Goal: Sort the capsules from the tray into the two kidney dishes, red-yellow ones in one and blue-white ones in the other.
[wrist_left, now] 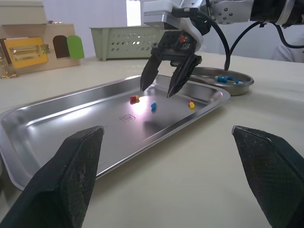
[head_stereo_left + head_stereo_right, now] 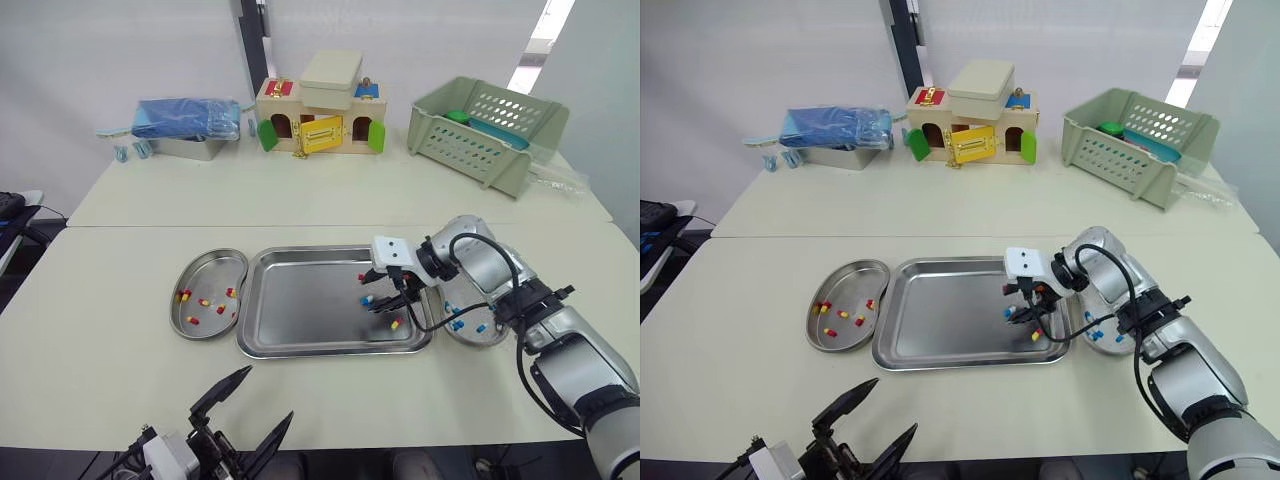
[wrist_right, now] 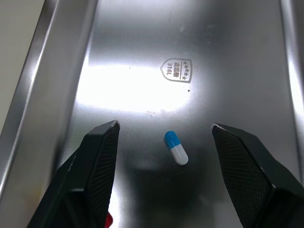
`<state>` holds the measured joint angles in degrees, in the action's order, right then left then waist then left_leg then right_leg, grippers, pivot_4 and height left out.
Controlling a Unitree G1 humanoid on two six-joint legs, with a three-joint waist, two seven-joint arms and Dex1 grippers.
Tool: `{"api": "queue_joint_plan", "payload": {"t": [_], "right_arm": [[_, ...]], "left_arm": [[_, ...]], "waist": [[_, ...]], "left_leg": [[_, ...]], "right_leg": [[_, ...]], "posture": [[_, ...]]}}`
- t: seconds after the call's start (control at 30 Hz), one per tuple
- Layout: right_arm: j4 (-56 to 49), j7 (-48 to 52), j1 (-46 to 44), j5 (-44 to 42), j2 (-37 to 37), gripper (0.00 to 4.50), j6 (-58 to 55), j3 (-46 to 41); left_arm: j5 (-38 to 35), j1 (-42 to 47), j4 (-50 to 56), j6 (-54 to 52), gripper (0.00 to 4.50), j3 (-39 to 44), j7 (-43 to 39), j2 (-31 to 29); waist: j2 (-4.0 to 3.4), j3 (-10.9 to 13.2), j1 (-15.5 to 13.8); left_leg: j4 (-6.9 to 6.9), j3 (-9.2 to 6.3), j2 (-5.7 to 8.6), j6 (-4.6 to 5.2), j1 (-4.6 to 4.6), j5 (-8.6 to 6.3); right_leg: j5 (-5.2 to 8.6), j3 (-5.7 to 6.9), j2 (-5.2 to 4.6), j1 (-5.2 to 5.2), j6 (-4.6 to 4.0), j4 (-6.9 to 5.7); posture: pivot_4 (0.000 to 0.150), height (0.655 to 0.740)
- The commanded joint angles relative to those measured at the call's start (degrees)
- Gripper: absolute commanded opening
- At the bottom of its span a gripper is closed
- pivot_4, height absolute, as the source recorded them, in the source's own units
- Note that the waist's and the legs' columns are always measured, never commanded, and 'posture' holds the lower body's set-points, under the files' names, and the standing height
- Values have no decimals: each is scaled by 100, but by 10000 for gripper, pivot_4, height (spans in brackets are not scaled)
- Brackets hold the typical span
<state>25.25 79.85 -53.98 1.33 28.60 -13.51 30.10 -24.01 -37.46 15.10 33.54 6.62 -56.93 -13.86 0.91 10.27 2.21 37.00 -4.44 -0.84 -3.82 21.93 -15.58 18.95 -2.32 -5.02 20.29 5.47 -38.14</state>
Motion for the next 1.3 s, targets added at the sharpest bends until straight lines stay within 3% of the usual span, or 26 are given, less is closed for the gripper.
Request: {"api": "queue_joint_plan", "payload": {"t": [0.03, 0.2, 0.3, 0.67, 0.83, 0.93, 1.13, 1.3], "right_arm": [[193, -52, -131, 194, -98, 32195, 239, -37], [580, -131, -162, 437, -249, 32195, 414, -31], [726, -111, -157, 555, -253, 27212, 495, -14], [644, -19, -74, 490, -247, 44, 512, -113], [333, 1, 44, 286, -179, 27, 465, -312], [-452, 171, 422, -95, 163, 27, 202, -706], [-2159, 369, 1343, -1022, 1255, 27, -815, -1708], [-2586, 301, 2130, -1385, 2273, 27, -1205, -2591]], "left_arm": [[30, -108, 27, 198, 45000, -115, 98, -65], [34, -166, 41, 248, 45000, -231, 206, -149], [23, -184, 16, 281, 45000, -269, 257, -191], [-52, -176, -293, 671, 45000, -460, 243, -248], [-72, -122, -351, 759, 45000, -533, 248, -298], [-97, -76, -345, 814, 45000, -617, 214, -335], [-185, -33, -391, 1034, 45000, -899, -23, -492], [-308, 155, -431, 1113, 45000, -1140, -225, -644]], "waist": [[0, 0, 1], [-1, 0, 16], [-1, -1, 17], [-2, -1, 17], [-2, -1, 16], [-3, 0, 2], [-4, 2, -50], [-4, 2, -53]], "left_leg": [[0, 0, 0, 0, 0, 0], [0, 0, 0, 0, 0, 0], [-1, -1, 0, 0, -2, 0], [-1, -1, 0, 0, -3, 0], [-1, -2, 0, 0, -2, 0], [-1, -2, 0, 0, -1, 0], [-1, -4, 2, 1, 5, 0], [-1, -3, 2, 1, 4, -1]], "right_leg": [[0, 0, 0, 0, 0, 0], [0, 0, 0, 0, 0, 0], [0, 1, 1, -1, 0, -2], [0, 1, 1, -2, 0, -1], [0, 1, 1, -2, 0, -1], [0, 1, 1, -2, 0, 0], [0, 5, -1, -3, 0, 4], [0, 5, 0, -6, 0, 6]], "posture": [[1500, 7400], [1500, 7400], [1500, 7400], [1500, 7400], [1500, 7400], [1500, 7400], [1500, 7400], [1500, 7400]]}}
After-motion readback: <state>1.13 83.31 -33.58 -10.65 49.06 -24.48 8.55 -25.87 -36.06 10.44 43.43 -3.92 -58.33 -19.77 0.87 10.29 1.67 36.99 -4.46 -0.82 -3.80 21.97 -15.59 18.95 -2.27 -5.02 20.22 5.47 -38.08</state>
